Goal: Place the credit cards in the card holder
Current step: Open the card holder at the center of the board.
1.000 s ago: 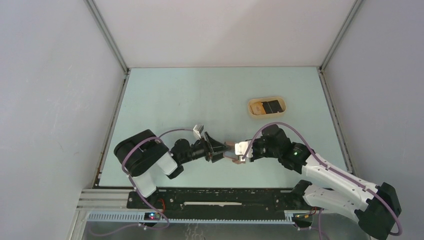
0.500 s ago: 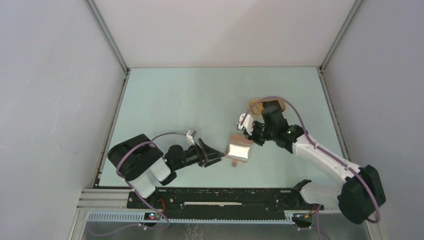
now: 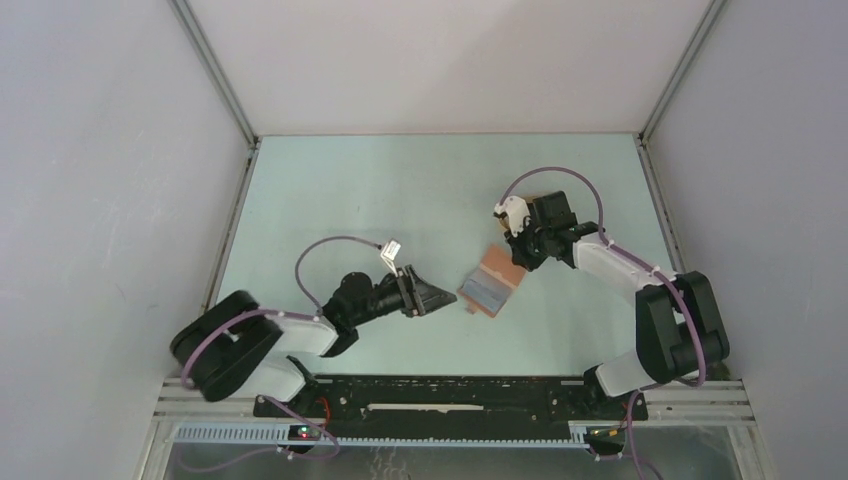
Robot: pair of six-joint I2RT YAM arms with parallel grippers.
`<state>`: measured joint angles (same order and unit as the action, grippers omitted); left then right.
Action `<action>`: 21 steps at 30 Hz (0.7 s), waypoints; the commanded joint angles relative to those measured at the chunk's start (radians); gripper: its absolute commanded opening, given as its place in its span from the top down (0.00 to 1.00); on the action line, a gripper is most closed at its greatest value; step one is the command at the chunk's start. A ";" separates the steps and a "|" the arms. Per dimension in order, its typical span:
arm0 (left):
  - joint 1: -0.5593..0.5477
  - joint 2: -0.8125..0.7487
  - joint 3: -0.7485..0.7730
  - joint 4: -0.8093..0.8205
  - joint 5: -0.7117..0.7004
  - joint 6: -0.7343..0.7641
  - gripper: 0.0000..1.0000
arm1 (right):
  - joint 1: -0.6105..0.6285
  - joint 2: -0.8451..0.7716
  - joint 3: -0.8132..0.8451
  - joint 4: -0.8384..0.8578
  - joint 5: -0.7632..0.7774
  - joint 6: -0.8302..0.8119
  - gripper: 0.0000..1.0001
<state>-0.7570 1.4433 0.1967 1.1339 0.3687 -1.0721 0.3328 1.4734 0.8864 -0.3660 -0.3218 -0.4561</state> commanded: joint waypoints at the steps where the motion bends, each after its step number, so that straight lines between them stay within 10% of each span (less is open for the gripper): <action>1: -0.017 -0.191 0.151 -0.408 -0.096 0.311 0.28 | -0.017 0.034 0.032 0.007 0.060 0.059 0.85; 21: -0.133 -0.251 0.269 -0.355 -0.425 0.769 0.35 | -0.072 0.230 0.119 -0.132 0.084 0.057 0.65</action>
<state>-0.8326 1.2297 0.5091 0.6815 0.0727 -0.4500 0.2630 1.6611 0.9482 -0.4370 -0.2626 -0.4023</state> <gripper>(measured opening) 0.644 0.336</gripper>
